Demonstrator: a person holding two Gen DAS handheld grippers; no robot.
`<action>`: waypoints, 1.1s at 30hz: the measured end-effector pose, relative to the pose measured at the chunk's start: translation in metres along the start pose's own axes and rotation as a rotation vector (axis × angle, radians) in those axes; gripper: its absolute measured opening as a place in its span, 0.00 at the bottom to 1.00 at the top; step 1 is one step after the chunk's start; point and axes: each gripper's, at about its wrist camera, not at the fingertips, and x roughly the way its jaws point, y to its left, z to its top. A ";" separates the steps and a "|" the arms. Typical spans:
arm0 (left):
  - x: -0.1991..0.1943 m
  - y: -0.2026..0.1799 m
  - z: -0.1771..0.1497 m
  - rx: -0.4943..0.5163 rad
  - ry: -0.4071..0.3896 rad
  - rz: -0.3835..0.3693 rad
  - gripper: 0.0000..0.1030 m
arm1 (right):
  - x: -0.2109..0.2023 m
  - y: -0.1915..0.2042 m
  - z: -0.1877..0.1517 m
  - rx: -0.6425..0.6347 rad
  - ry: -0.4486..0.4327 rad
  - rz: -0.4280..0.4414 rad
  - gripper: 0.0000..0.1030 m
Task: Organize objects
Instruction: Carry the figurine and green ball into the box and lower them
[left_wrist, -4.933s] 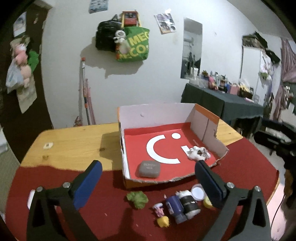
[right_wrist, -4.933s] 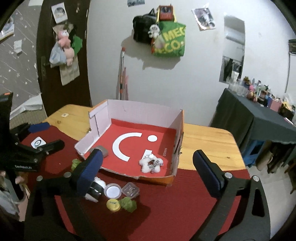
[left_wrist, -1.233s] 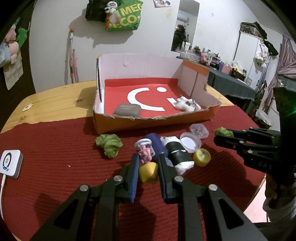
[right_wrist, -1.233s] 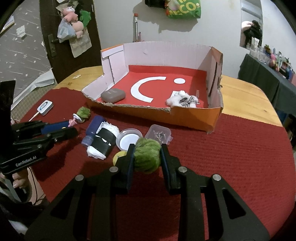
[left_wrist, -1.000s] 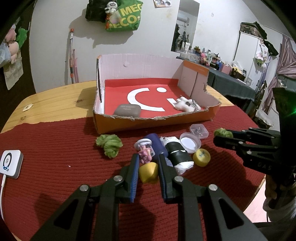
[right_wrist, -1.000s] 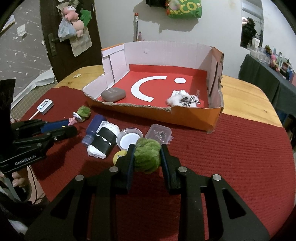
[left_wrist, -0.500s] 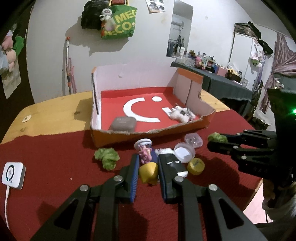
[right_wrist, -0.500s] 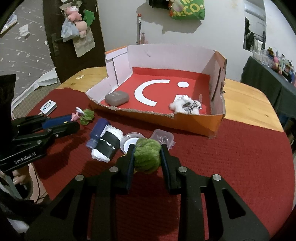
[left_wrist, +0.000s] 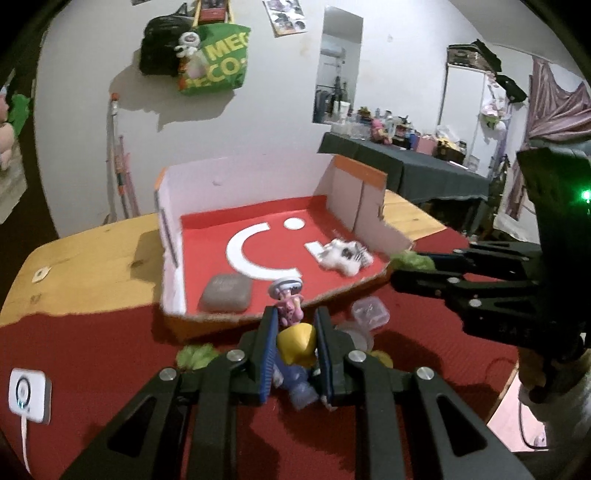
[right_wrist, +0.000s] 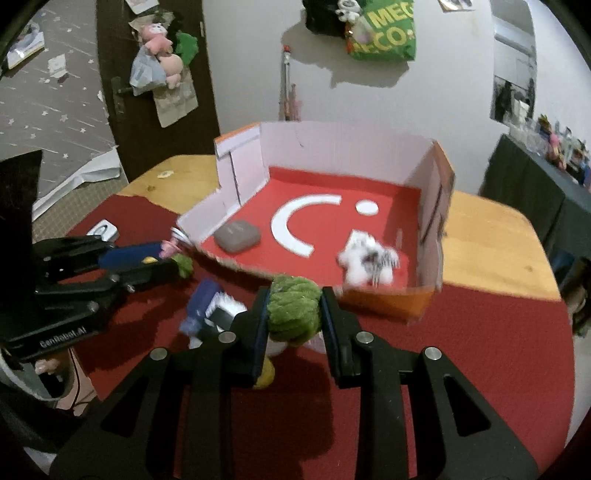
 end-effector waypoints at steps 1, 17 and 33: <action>0.003 0.000 0.004 0.005 0.005 -0.006 0.20 | 0.002 -0.001 0.006 -0.008 0.003 0.004 0.24; 0.104 0.023 0.049 0.013 0.261 -0.092 0.20 | 0.095 -0.040 0.036 0.028 0.226 0.151 0.25; 0.135 0.026 0.044 0.071 0.390 -0.123 0.21 | 0.126 -0.046 0.034 -0.010 0.332 0.206 0.25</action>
